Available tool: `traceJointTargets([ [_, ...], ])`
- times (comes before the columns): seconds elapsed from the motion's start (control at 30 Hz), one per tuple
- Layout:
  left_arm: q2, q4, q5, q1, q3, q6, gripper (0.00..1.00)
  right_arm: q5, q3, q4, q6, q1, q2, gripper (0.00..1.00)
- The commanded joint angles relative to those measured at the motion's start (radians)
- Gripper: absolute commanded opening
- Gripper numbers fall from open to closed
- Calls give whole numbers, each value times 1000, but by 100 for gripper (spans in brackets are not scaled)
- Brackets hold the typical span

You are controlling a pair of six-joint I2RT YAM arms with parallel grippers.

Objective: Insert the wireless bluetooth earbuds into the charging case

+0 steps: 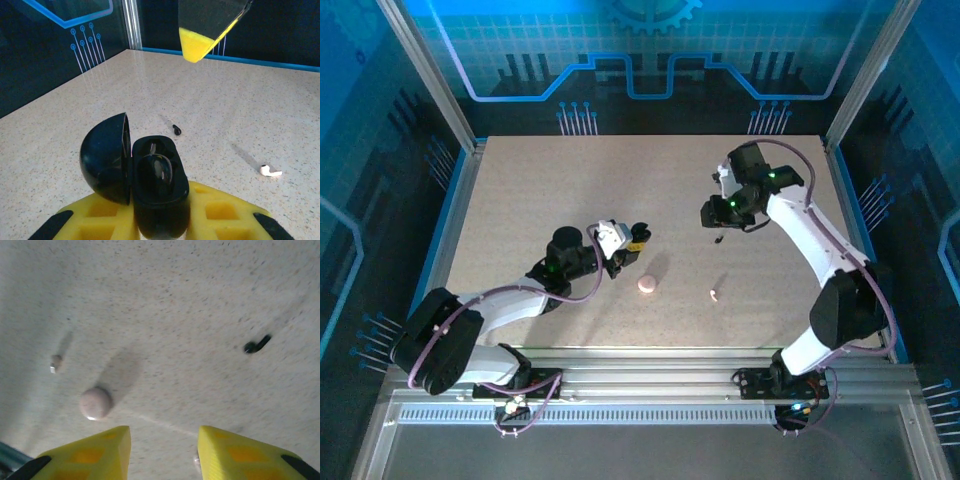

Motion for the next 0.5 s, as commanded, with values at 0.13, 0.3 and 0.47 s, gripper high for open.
traceJointTargets([
  [0.13, 11, 14, -7, -9, -14, -8, 22, -196, -38, 151, -685, -69, 44, 46],
  [0.3, 7, 4, -10, -10, -16, -10, 22, -224, 18, 103, -1015, -83, 141, 45],
  [0.47, 5, 4, -13, -8, -24, -6, 22, -103, 217, -57, -1204, -76, 323, 43],
])
